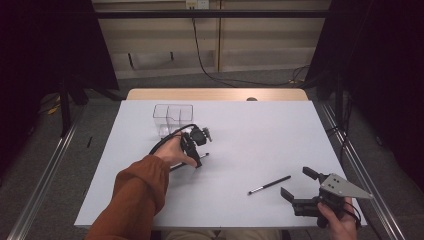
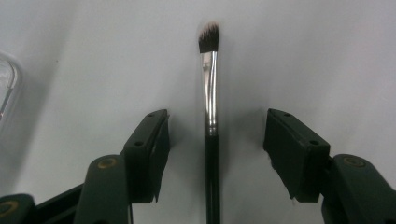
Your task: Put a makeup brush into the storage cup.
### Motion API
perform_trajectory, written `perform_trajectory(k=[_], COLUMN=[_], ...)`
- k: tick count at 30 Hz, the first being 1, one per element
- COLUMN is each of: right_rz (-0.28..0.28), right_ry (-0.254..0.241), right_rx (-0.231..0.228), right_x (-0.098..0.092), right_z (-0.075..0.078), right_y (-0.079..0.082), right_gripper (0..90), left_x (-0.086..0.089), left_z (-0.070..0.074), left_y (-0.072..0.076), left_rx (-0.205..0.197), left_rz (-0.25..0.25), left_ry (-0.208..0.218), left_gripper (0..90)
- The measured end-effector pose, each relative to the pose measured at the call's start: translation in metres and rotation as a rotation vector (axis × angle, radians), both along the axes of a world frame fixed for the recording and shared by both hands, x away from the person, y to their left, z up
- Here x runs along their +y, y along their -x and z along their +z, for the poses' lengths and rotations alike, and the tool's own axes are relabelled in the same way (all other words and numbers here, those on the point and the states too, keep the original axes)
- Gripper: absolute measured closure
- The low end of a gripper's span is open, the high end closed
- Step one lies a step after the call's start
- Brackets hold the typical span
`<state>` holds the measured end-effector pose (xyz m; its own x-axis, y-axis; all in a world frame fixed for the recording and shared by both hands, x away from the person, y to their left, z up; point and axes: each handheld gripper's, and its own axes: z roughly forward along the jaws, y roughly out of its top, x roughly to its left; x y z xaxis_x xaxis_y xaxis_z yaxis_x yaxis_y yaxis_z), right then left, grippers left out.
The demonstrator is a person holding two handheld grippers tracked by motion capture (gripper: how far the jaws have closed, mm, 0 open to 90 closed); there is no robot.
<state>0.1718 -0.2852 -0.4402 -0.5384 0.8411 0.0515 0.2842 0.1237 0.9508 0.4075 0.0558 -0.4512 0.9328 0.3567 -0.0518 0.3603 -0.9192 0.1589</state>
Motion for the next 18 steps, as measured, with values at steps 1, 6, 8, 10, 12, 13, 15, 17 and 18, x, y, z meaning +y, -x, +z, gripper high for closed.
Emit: perform_trajectory(k=[1, 6, 8, 10, 12, 13, 15, 17, 18], right_rz=[-0.001, -0.003, -0.003, -0.005, -0.005, -0.008, -0.011, -0.015, -0.014], right_ry=[-0.004, -0.004, 0.001, 0.005, 0.004, 0.003, 0.002, 0.001, 0.0], right_rx=[0.0, -0.001, 0.001, 0.0, 0.001, 0.003, 0.005, 0.008, 0.008], right_x=[0.0004, -0.0001, 0.0006, 0.0011, 0.001, 0.0009, 0.0009, 0.0011, 0.0012], right_z=[0.0001, 0.0001, -0.0001, -0.0001, -0.0002, -0.0001, -0.0001, -0.0005, -0.0005], right_y=[0.0004, 0.0006, 0.0008, 0.0013, 0.0011, 0.0012, 0.0013, 0.001, 0.001], right_gripper=[0.0, 0.0, 0.0, 0.0, 0.0, 0.0, 0.0, 0.0, 0.0], left_x=[-0.001, -0.0029, -0.0014, 0.0008, 0.0017, 0.0016, 0.001, 0.001, 0.0011], left_z=[0.0005, 0.0007, 0.0017, 0.0026, 0.003, 0.003, 0.003, 0.0032, 0.0032], left_y=[-0.0004, -0.0013, -0.0019, -0.0025, -0.0028, -0.0027, -0.0013, -0.0003, 0.0002], left_rx=[0.003, 0.007, 0.01, 0.012, 0.015, 0.014, 0.011, 0.015, 0.014], left_rz=[0.004, 0.012, 0.003, 0.007, 0.01, 0.009, 0.011, 0.011, 0.017], left_ry=[-0.008, -0.023, -0.022, -0.019, -0.021, -0.021, -0.022, -0.02, -0.021], left_gripper=[40.7, 42.6, 45.2, 56.1, 63.8, 65.2, 67.6, 72.0, 73.6])
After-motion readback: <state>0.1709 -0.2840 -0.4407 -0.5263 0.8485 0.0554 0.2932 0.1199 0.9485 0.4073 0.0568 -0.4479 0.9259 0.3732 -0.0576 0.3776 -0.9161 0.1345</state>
